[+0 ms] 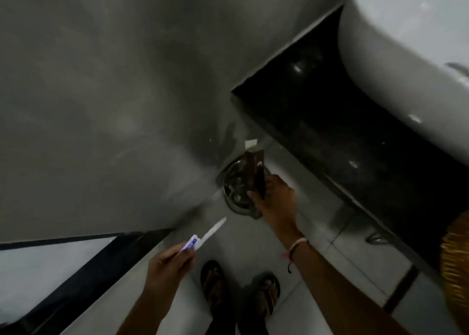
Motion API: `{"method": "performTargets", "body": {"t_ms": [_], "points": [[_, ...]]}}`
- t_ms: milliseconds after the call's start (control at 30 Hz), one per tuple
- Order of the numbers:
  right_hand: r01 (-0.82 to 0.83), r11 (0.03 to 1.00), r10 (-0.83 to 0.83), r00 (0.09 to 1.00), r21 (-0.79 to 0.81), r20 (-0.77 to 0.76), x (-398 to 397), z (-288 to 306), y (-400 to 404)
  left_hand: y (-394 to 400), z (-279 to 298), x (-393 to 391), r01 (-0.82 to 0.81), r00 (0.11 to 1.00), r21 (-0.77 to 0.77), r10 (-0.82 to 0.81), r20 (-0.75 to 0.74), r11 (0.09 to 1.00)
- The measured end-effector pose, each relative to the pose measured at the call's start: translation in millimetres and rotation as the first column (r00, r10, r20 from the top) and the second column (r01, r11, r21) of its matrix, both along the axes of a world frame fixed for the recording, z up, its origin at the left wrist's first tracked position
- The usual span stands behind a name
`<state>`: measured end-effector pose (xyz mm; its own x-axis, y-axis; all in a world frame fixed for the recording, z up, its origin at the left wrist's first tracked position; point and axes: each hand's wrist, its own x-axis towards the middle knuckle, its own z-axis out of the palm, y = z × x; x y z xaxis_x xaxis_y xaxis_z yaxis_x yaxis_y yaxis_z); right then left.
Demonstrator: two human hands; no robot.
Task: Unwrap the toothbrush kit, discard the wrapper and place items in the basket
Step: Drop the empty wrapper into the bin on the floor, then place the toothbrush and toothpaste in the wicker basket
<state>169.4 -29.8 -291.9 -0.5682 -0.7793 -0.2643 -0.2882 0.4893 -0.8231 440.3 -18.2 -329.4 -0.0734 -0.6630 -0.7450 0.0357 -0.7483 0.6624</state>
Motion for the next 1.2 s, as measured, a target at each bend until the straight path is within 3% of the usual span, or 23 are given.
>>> {"method": "performTargets", "body": {"t_ms": [233,400,467,567,600,767,933,1067,1200], "points": [[0.072,0.971,-0.040,0.989,0.226,-0.145,-26,-147,-47,-39,-99,-13,0.140,0.973,0.014,-0.141,0.185,0.990],[0.036,0.993,-0.030,0.998,0.111,-0.056,-15,-171,-49,-72,-114,-31,0.197,0.949,0.008,-0.192,0.249,0.980],[-0.130,0.986,0.128,0.992,0.109,0.024,-5,-163,-36,-79,-106,-35,0.207,0.947,-0.019,-0.196,0.253,0.978],[-0.500,0.855,0.466,0.857,0.138,0.219,11,-130,-5,-83,-81,-41,0.282,0.935,-0.053,-0.262,0.238,0.958],[-0.558,0.812,0.522,0.825,0.170,0.216,19,-118,5,-83,-71,-42,0.311,0.931,-0.062,-0.291,0.220,0.948],[-0.525,0.802,0.563,0.823,0.284,-0.069,37,-24,20,-89,32,-57,0.487,0.872,-0.174,-0.466,0.153,0.856],[-0.320,0.904,0.358,0.930,0.284,-0.090,18,93,34,-106,171,-89,0.444,0.895,-0.448,-0.412,0.174,0.776],[-0.133,0.987,0.146,0.974,0.085,-0.171,-8,175,64,-110,260,-117,0.344,0.924,-0.574,-0.378,0.065,0.743],[0.176,0.969,-0.186,0.981,-0.171,-0.046,-37,230,100,-108,314,-163,0.393,0.885,-0.671,-0.458,0.089,0.629]]}}
